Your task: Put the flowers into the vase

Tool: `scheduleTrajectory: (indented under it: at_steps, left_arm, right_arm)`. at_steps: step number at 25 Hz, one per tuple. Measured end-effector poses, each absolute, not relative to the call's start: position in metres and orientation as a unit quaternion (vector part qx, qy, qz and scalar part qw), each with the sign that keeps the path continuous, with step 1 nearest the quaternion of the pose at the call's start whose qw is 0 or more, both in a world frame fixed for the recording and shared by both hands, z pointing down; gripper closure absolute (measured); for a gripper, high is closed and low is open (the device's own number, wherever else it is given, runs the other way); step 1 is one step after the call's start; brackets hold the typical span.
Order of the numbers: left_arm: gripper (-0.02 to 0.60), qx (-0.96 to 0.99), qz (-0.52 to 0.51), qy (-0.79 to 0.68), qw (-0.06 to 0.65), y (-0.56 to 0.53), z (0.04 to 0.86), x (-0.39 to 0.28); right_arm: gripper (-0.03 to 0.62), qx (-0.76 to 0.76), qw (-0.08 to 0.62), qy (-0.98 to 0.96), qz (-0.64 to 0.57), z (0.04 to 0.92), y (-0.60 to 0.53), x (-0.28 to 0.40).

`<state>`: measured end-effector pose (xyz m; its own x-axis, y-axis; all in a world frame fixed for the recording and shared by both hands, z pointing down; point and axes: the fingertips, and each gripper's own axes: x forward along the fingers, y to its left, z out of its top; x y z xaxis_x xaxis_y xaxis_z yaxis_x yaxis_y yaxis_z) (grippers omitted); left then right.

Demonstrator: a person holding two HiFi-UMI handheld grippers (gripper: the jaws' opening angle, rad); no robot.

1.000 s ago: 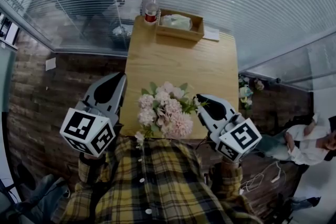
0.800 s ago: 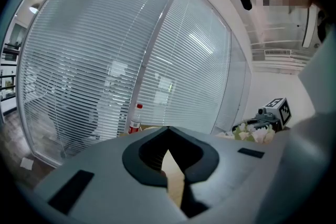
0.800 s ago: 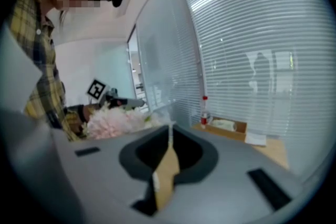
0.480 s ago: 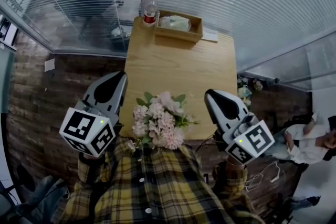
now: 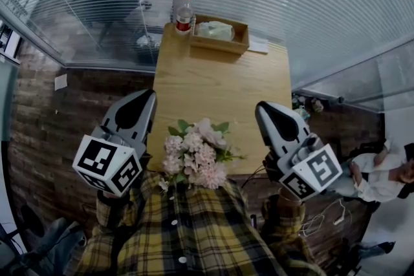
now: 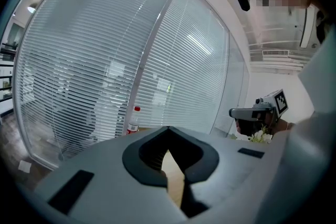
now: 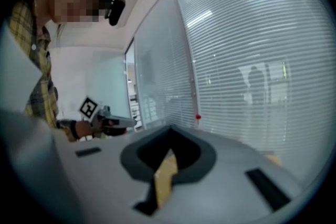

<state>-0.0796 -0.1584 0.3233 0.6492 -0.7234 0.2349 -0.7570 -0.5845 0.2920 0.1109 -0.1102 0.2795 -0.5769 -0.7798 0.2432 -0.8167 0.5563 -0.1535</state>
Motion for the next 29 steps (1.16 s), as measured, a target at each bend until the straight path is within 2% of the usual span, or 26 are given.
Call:
scheduleTrajectory:
  at_steps: [29]
  left_arm:
    - [0.572, 0.887, 0.052, -0.414, 0.199, -0.161, 0.331, -0.078]
  right_arm:
    - [0.58, 0.438, 0.085, -0.882, 0.15, 0.293, -0.118, 0.101]
